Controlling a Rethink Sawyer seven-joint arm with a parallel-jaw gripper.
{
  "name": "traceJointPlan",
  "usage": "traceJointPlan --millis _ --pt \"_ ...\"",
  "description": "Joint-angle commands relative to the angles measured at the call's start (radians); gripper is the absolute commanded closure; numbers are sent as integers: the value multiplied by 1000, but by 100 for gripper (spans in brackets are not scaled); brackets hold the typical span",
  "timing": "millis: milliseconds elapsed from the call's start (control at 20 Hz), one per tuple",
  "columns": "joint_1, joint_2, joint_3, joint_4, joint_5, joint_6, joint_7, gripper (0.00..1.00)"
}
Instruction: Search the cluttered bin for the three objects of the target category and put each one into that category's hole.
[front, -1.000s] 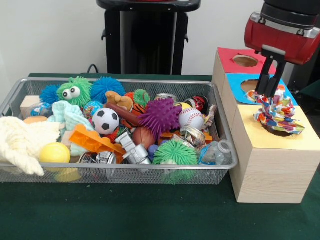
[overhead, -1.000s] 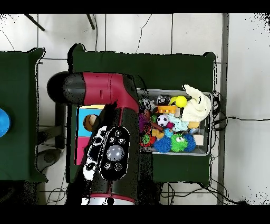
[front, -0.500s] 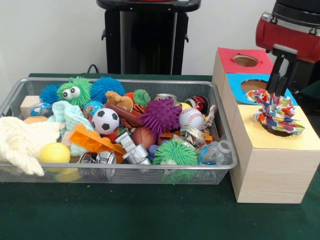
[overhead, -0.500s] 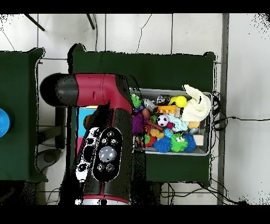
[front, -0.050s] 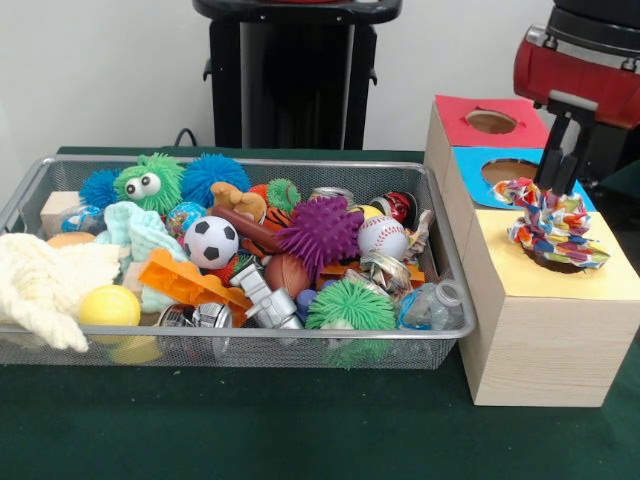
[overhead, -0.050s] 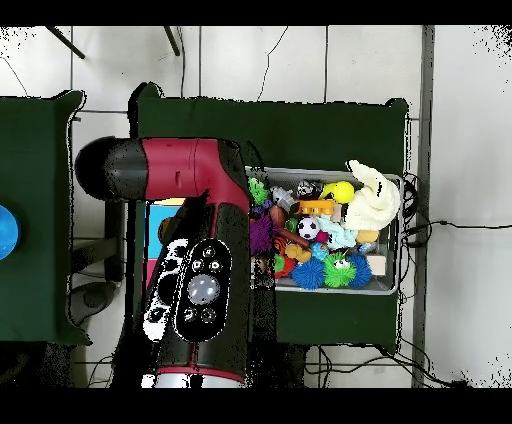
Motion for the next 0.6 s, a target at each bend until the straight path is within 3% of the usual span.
traceJointPlan --millis 50,300,600 --pt "-25 81 54 -11 -59 -30 25 100" --pt "-22 142 40 -52 -83 -96 33 100" --pt "-5 153 22 -60 -96 -106 21 100"
